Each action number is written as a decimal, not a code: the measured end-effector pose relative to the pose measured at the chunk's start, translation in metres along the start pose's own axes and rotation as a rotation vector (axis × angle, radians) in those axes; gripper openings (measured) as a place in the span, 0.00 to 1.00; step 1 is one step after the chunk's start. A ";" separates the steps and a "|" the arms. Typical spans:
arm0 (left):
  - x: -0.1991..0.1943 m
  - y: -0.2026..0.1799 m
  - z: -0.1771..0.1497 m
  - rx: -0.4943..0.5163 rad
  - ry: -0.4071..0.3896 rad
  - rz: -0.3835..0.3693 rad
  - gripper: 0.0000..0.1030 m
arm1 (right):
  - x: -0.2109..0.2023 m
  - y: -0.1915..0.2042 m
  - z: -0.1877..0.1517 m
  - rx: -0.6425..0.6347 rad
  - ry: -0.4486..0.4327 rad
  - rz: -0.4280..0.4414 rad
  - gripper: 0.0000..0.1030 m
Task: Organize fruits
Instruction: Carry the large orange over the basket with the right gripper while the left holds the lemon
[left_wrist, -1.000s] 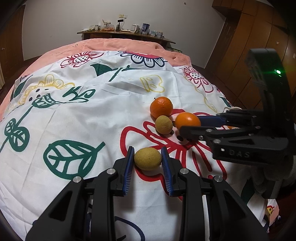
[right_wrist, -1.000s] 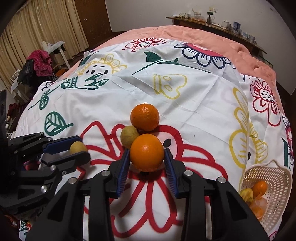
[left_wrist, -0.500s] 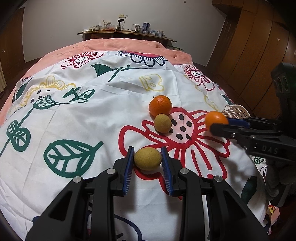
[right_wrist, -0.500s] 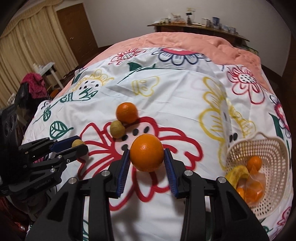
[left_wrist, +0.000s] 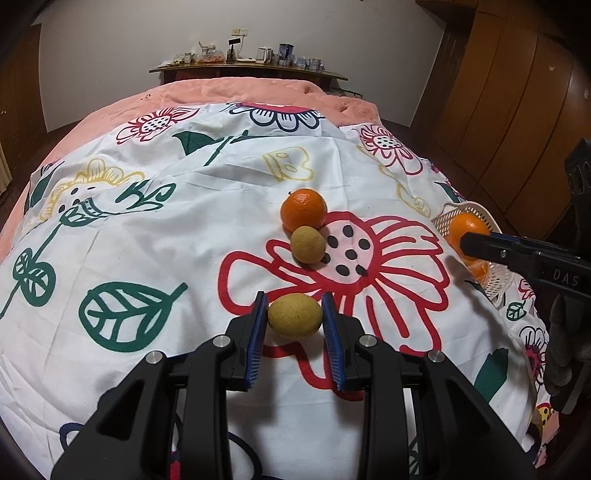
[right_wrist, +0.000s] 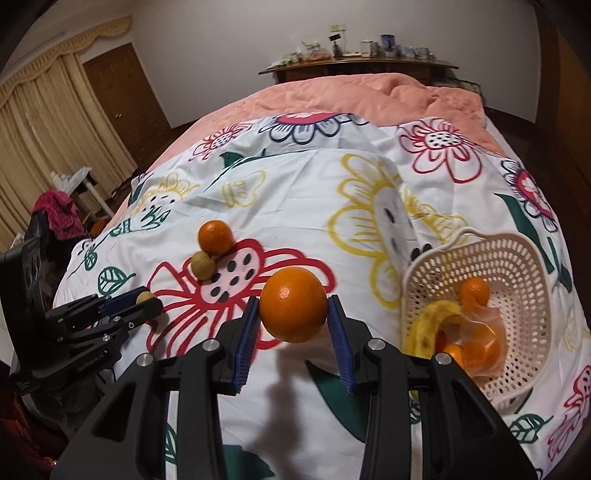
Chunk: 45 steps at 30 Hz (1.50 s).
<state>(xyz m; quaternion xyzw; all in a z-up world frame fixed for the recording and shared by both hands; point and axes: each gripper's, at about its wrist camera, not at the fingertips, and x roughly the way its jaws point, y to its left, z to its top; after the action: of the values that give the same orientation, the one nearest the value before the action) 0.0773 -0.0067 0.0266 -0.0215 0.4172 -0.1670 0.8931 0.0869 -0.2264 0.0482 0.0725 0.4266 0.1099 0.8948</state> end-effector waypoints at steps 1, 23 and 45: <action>-0.001 0.000 0.000 0.002 0.001 -0.001 0.29 | -0.002 -0.003 0.000 0.009 -0.004 -0.003 0.37; 0.001 -0.022 0.001 0.038 0.015 -0.010 0.29 | -0.043 -0.125 -0.017 0.288 -0.078 -0.208 0.37; 0.006 -0.021 -0.001 0.034 0.030 -0.011 0.29 | 0.024 -0.168 -0.003 0.354 -0.001 -0.349 0.37</action>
<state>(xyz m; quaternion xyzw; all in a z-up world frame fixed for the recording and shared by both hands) 0.0742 -0.0279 0.0253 -0.0061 0.4273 -0.1792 0.8862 0.1219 -0.3824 -0.0090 0.1533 0.4451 -0.1226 0.8737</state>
